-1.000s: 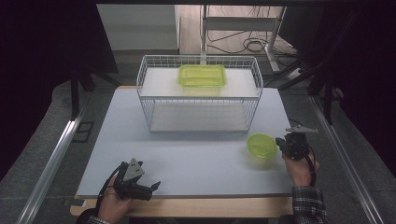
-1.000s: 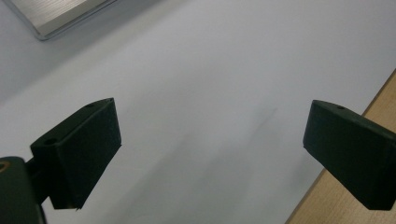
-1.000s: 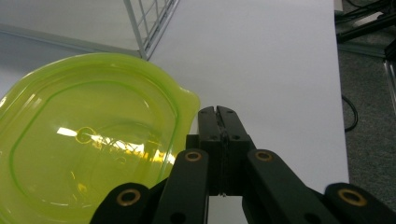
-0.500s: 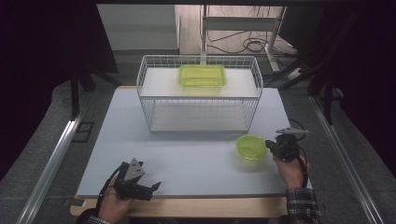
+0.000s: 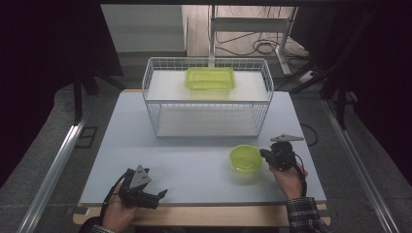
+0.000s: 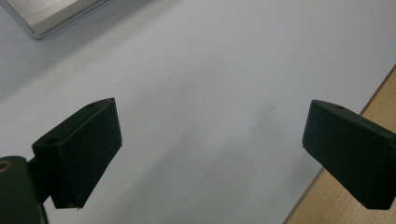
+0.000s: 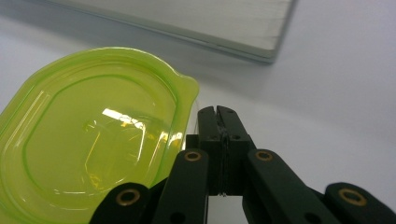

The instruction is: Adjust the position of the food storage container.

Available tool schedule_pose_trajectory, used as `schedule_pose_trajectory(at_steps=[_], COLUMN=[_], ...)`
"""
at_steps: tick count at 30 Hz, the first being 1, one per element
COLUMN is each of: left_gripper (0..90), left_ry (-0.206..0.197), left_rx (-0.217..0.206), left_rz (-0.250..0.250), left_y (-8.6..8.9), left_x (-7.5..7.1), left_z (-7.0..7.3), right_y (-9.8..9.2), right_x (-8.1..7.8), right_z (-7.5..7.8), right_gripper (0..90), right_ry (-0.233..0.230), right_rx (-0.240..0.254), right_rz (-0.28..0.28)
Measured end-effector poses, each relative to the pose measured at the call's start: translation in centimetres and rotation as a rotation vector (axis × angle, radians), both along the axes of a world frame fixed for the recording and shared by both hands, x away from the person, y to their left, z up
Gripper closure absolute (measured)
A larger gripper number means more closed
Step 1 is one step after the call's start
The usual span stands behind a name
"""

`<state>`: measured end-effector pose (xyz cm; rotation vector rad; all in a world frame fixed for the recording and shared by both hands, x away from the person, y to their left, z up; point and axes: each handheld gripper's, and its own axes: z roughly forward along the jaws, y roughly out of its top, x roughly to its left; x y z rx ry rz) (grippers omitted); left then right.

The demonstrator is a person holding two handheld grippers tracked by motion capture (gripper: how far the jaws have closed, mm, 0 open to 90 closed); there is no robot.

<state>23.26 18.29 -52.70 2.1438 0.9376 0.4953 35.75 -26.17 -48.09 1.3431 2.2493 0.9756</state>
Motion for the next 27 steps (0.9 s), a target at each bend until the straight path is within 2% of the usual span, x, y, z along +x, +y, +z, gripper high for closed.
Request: schedule_pose_trajectory(at_steps=[11,27], left_gripper=[4.8,4.8], left_ry=[0.0,0.008], left_rx=[0.011,0.013], left_rz=[-0.007,-0.004], left_y=[0.0,-0.1], left_x=[0.0,0.0], left_z=[0.0,0.0], right_y=[4.0,7.5], right_x=[-1.5,-2.7], right_z=[-0.3,-0.7], right_gripper=[88.4,87.5], right_ry=[0.033,0.061], right_rx=[0.031,0.077], right_rz=[0.095,0.182])
